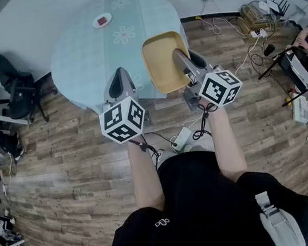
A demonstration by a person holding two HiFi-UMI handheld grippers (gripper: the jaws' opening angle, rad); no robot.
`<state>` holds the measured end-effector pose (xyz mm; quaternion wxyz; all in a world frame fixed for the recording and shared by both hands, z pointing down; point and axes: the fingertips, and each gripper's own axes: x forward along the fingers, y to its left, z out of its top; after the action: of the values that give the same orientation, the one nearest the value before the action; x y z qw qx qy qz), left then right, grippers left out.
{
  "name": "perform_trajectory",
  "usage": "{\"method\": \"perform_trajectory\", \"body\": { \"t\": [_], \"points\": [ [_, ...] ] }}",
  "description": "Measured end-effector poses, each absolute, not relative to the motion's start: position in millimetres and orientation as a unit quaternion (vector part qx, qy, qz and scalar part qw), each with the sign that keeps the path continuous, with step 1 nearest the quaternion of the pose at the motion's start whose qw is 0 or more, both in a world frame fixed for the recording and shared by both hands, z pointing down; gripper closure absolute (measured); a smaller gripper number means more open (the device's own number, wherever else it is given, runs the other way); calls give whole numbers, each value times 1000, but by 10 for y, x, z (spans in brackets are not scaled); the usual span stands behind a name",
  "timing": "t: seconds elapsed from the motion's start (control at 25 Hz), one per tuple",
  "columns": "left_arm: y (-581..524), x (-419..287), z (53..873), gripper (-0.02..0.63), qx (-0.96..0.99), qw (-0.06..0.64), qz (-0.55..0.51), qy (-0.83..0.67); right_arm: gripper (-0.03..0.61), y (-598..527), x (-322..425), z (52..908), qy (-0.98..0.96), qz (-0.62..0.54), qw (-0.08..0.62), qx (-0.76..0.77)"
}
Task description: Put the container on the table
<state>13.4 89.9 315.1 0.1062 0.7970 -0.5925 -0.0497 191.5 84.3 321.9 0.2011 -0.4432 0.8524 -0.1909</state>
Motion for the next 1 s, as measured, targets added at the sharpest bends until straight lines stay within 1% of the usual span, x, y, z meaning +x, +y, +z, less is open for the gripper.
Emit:
{"method": "perform_trajectory", "body": {
  "t": [0.12,0.36,0.64,0.84,1.0],
  "points": [
    [920,224,3147,618,798,104,-47,-592,497,851,1978,3249,854,-195,191,-443],
    [1025,313,3159,618,794,98,-47,-598,495,800,2113,3294,856,-207,197,-431],
    [938,-283,3288,618,752,122,-59,-645,494,592,1737,3438,869,-232,181,-399],
    [528,-336,3535,618,755,143,-52,-637,494,194,1650,3631,863,-246,170,-406],
    [-79,-273,3754,618,769,159,-42,-618,494,-349,1765,3787,848,-254,173,-432]
  ]
}}
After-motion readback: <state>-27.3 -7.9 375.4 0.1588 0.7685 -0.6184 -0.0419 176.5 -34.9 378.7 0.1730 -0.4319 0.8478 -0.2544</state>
